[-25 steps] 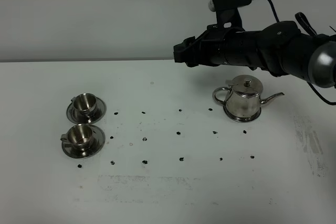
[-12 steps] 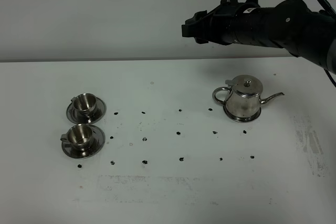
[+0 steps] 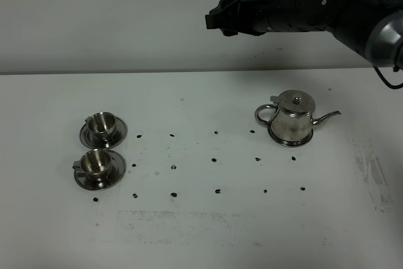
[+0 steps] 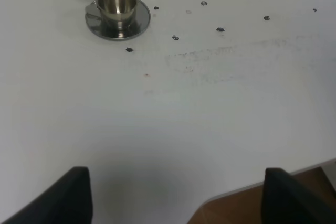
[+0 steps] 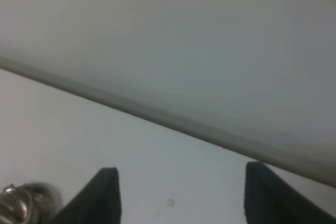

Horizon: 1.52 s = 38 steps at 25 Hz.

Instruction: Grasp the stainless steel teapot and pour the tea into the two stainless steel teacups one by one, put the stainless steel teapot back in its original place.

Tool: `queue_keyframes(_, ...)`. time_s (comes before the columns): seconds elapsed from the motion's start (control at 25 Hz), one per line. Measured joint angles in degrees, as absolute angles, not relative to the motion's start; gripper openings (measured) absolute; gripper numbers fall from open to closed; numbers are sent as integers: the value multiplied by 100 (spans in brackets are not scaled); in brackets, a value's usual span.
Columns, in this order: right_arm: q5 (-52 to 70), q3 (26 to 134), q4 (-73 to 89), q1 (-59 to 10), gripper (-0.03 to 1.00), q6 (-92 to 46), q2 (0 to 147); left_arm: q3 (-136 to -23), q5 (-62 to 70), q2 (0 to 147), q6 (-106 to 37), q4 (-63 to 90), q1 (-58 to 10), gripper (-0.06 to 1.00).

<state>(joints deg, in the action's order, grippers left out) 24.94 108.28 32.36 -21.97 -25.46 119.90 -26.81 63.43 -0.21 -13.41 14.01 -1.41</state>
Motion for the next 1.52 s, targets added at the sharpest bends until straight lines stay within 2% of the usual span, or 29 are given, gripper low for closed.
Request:
queue_keyframes(0.2,3074,11500,2083,-2197,51,-1782,12589,-2681,6343,-21,-1341,1401,-141,64)
queue_keyframes(0.48,3442,11609,1091,-2192,51,-1443,13207,-2681,6343,-21,-1341,1401,-141,64)
queue_keyframes(1.52,4831,11620,546,-2145,51,-1327,13554,-2681,6343,-21,-1341,1401,-141,64)
